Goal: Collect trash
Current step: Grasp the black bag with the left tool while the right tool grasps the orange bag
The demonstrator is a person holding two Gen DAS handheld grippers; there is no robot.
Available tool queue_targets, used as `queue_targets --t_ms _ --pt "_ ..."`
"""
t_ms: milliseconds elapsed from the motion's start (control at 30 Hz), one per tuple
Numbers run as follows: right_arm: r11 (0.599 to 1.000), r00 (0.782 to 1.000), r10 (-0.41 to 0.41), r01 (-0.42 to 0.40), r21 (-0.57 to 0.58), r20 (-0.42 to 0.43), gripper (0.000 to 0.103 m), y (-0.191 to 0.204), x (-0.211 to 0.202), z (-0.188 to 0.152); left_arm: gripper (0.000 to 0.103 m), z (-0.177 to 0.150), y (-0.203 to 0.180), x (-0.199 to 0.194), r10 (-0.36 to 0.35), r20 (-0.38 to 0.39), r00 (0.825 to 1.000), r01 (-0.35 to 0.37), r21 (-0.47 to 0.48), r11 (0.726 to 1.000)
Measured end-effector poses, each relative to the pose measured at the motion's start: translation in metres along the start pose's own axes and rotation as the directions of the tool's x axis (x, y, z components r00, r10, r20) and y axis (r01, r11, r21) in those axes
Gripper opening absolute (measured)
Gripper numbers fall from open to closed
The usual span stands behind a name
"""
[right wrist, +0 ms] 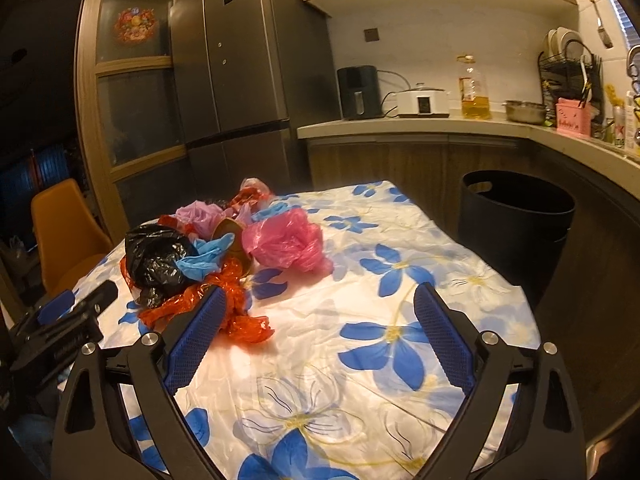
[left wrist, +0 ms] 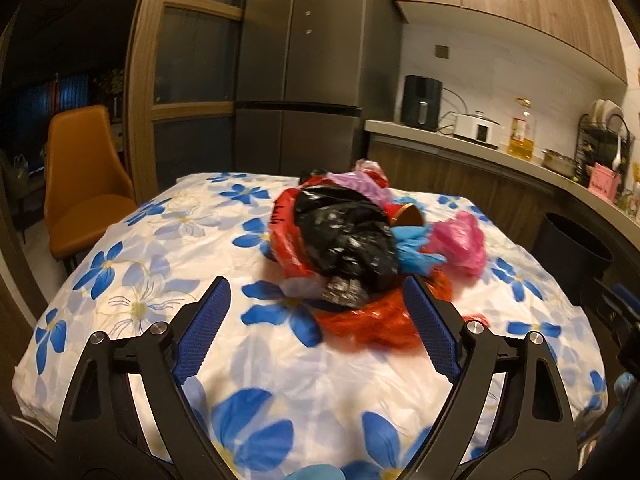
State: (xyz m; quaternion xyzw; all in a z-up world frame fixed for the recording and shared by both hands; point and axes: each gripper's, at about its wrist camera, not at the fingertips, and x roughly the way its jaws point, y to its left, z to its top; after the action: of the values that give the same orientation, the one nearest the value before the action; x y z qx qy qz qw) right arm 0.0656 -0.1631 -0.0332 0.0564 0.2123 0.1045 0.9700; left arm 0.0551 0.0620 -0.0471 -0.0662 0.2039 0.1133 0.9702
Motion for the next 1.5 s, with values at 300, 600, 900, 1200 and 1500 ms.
queue_targets --t_ms 300,600,900,1200,1500 --pt "1.000 0.999 0.026 -0.026 -0.001 -0.044 0.078 0.001 0.029 -0.003 0.069 0.022 0.003 0.041 0.013 -0.003 1.000 -0.014 -0.034 0.999" --pt "0.994 0.992 0.099 -0.102 -0.029 -0.084 0.072 0.014 0.059 -0.011 0.024 0.020 -0.001 0.076 -0.013 -0.073 0.997 0.011 -0.032 0.999" --pt "0.973 0.967 0.223 -0.229 -0.033 -0.126 0.068 0.036 0.076 -0.020 0.005 0.022 0.009 0.049 -0.067 -0.014 0.998 0.066 -0.092 0.994" --pt "0.951 0.942 0.298 -0.308 -0.037 -0.156 0.067 0.063 0.091 -0.026 0.005 0.020 0.046 0.009 -0.008 0.048 0.999 0.017 -0.194 0.981" --pt "0.952 0.926 0.292 -0.306 -0.025 -0.239 0.042 0.077 0.119 -0.039 0.005 0.018 0.055 0.001 0.022 0.029 0.999 -0.016 -0.191 0.981"
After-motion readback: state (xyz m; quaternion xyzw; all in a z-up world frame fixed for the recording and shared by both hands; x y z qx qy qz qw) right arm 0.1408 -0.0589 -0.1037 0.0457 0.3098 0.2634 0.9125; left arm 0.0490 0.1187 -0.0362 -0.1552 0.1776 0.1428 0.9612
